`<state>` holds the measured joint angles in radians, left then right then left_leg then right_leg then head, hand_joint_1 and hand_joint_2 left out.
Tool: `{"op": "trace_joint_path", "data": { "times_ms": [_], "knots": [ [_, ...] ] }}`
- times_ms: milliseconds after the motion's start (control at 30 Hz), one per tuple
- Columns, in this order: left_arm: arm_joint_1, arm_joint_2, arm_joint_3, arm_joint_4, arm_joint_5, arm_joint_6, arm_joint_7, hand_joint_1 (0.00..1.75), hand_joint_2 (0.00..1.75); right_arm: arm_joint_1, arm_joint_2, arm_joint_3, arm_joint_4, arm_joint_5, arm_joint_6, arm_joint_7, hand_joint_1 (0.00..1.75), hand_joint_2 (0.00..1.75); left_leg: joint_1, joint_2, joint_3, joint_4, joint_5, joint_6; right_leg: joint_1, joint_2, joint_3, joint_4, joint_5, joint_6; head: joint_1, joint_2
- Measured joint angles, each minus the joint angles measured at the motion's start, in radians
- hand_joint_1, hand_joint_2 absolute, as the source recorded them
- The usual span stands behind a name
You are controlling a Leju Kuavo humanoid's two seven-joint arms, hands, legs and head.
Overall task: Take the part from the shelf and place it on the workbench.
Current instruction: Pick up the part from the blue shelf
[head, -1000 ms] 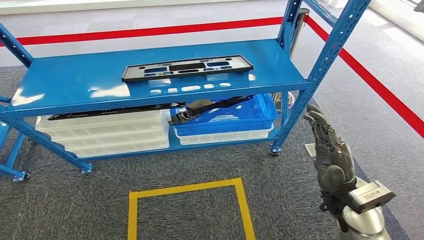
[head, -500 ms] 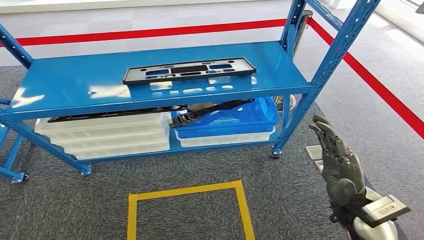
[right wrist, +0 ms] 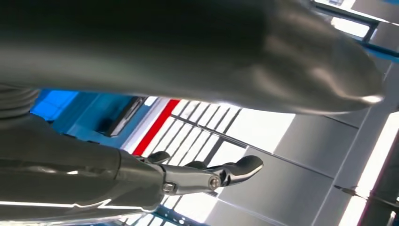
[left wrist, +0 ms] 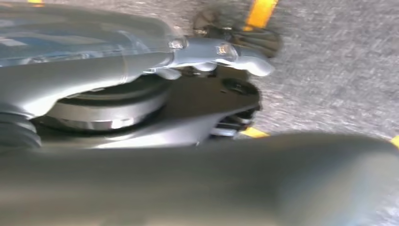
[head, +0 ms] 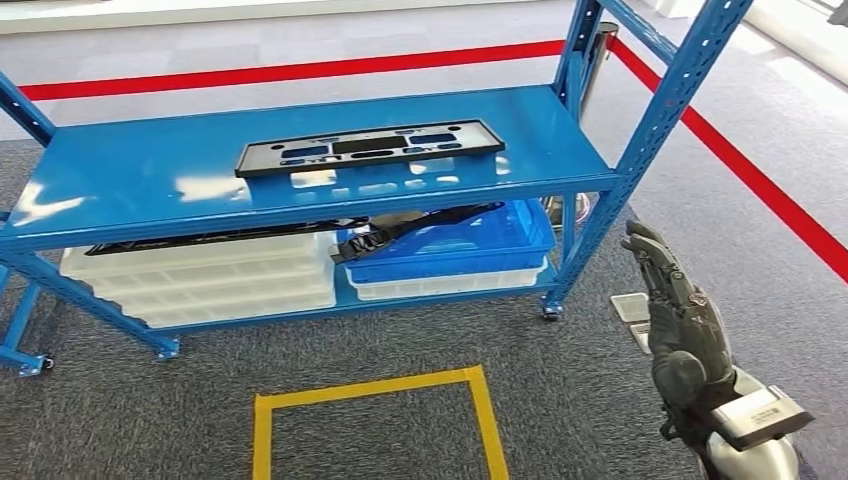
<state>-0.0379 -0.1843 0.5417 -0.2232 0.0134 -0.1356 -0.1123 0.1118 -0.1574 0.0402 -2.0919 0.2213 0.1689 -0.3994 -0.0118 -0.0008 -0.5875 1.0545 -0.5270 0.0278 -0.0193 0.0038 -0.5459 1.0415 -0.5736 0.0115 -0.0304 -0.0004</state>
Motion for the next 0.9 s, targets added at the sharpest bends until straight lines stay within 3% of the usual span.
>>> {"op": "trace_joint_path", "data": {
  "times_ms": [67, 133, 233, 267, 300, 333, 400, 433, 500, 633, 667, 733, 767, 800, 833, 900],
  "knots": [
    [0.001, 0.0, 0.001, 0.0, -0.001, 0.0, 0.0, 0.0, 0.0, -0.012, 0.0, 0.007, -0.001, -0.012, -0.001, -0.005, 0.0, 0.0, 0.001, -0.001, 0.005, -0.014, -0.002, 0.004, -0.001, -0.002, 0.001, -0.002, -0.002, 0.011, 0.0, 0.0],
    [0.004, 0.0, 0.001, 0.0, -0.003, 0.001, 0.0, 0.0, 0.0, -0.021, 0.0, 0.009, -0.002, -0.021, -0.001, -0.015, 0.0, 0.0, 0.008, 0.0, 0.016, -0.028, 0.001, 0.01, 0.0, -0.003, -0.009, 0.031, -0.025, 0.019, 0.0, 0.0],
    [0.003, 0.0, 0.001, 0.0, -0.012, 0.0, 0.0, 0.0, 0.0, -0.024, 0.0, 0.011, -0.002, -0.02, -0.001, -0.033, 0.0, 0.0, 0.01, 0.002, 0.028, -0.033, -0.004, 0.018, -0.002, -0.003, -0.098, 0.201, -0.099, 0.027, 0.001, 0.0],
    [0.004, 0.0, 0.001, 0.0, -0.014, 0.0, 0.0, 0.0, 0.0, -0.023, -0.001, 0.012, -0.002, -0.017, -0.001, -0.039, 0.0, 0.0, 0.011, 0.003, 0.031, -0.033, -0.007, 0.019, -0.002, -0.003, -0.126, 0.246, -0.107, 0.03, 0.001, 0.0],
    [0.004, 0.0, 0.001, 0.0, -0.015, 0.0, 0.0, 0.0, 0.0, -0.023, -0.001, 0.013, -0.002, -0.014, -0.002, -0.044, 0.0, 0.0, 0.011, 0.002, 0.035, -0.033, -0.011, 0.018, -0.003, -0.003, -0.139, 0.257, -0.094, 0.033, 0.001, 0.0],
    [0.005, 0.0, 0.002, 0.0, -0.016, -0.001, 0.0, 0.0, 0.0, -0.024, -0.002, 0.014, -0.002, -0.012, -0.002, -0.049, 0.0, 0.0, 0.012, 0.002, 0.04, -0.033, -0.015, 0.016, -0.004, -0.003, -0.133, 0.229, -0.062, 0.036, 0.001, 0.0],
    [0.005, 0.0, 0.002, 0.0, -0.017, -0.001, -0.001, 0.0, 0.0, -0.027, -0.002, 0.015, -0.001, -0.008, -0.003, -0.056, 0.0, 0.0, 0.013, 0.0, 0.053, -0.031, -0.027, 0.005, -0.007, -0.005, -0.085, 0.109, 0.014, 0.039, 0.001, 0.0],
    [0.005, 0.0, 0.002, 0.0, -0.018, -0.002, -0.001, 0.0, 0.0, -0.028, -0.002, 0.016, -0.001, -0.006, -0.004, -0.059, 0.0, 0.0, 0.012, 0.0, 0.056, -0.028, -0.033, -0.001, -0.007, -0.005, -0.063, 0.056, 0.034, 0.037, 0.001, 0.0],
    [0.004, 0.001, 0.002, 0.0, -0.019, -0.002, -0.001, 0.0, 0.0, -0.03, -0.002, 0.017, 0.0, -0.003, -0.008, -0.063, 0.0, 0.0, 0.009, 0.0, 0.059, -0.025, -0.04, -0.01, -0.004, -0.004, -0.046, 0.018, 0.035, 0.026, 0.0, 0.0],
    [0.001, 0.002, 0.002, 0.0, -0.02, -0.002, -0.001, 0.0, 0.0, -0.033, -0.002, 0.019, 0.0, -0.002, -0.011, -0.069, 0.0, 0.0, 0.011, 0.0, 0.051, 0.003, -0.065, -0.023, -0.006, -0.004, -0.039, 0.011, 0.028, 0.001, 0.0, 0.0],
    [0.0, 0.003, 0.002, 0.0, -0.02, -0.002, -0.001, 0.0, 0.0, -0.034, -0.002, 0.02, 0.0, -0.001, -0.011, -0.07, 0.0, 0.0, 0.013, 0.0, 0.031, 0.046, -0.088, -0.028, -0.007, -0.006, -0.037, 0.01, 0.026, -0.004, 0.0, 0.0],
    [0.001, 0.003, 0.002, 0.0, -0.019, -0.001, -0.001, 0.0, 0.0, -0.035, -0.002, 0.021, 0.002, -0.001, -0.011, -0.071, 0.0, 0.0, 0.015, 0.0, -0.041, 0.179, -0.142, -0.035, -0.006, -0.008, -0.033, 0.011, 0.021, -0.011, 0.0, 0.0],
    [0.002, 0.004, 0.002, 0.0, -0.019, 0.0, 0.0, 0.0, 0.0, -0.036, -0.002, 0.021, 0.004, -0.001, -0.011, -0.071, 0.0, 0.0, 0.015, 0.0, -0.075, 0.235, -0.154, -0.036, -0.005, -0.008, -0.031, 0.011, 0.018, -0.013, 0.0, 0.0],
    [0.003, 0.004, 0.003, 0.0, -0.019, 0.001, 0.0, 0.0, 0.0, -0.036, -0.002, 0.022, 0.006, -0.001, -0.011, -0.071, 0.0, 0.0, 0.015, 0.0, -0.095, 0.259, -0.148, -0.035, -0.004, -0.007, -0.027, 0.011, 0.015, -0.014, 0.0, 0.0],
    [0.004, 0.004, 0.004, 0.0, -0.019, 0.003, 0.0, 0.0, 0.0, -0.036, -0.002, 0.022, 0.009, -0.001, -0.011, -0.071, 0.0, 0.0, 0.014, 0.0, -0.096, 0.244, -0.121, -0.031, -0.003, -0.006, -0.022, 0.011, 0.011, -0.014, 0.0, 0.0],
    [0.005, 0.005, 0.006, 0.0, -0.018, 0.004, 0.001, 0.0, 0.0, -0.039, -0.002, 0.023, 0.011, -0.002, -0.01, -0.071, 0.0, 0.0, 0.009, -0.001, -0.056, 0.128, -0.037, -0.016, -0.001, -0.004, -0.006, 0.01, 0.002, -0.014, 0.0, 0.0]
  ]
}}
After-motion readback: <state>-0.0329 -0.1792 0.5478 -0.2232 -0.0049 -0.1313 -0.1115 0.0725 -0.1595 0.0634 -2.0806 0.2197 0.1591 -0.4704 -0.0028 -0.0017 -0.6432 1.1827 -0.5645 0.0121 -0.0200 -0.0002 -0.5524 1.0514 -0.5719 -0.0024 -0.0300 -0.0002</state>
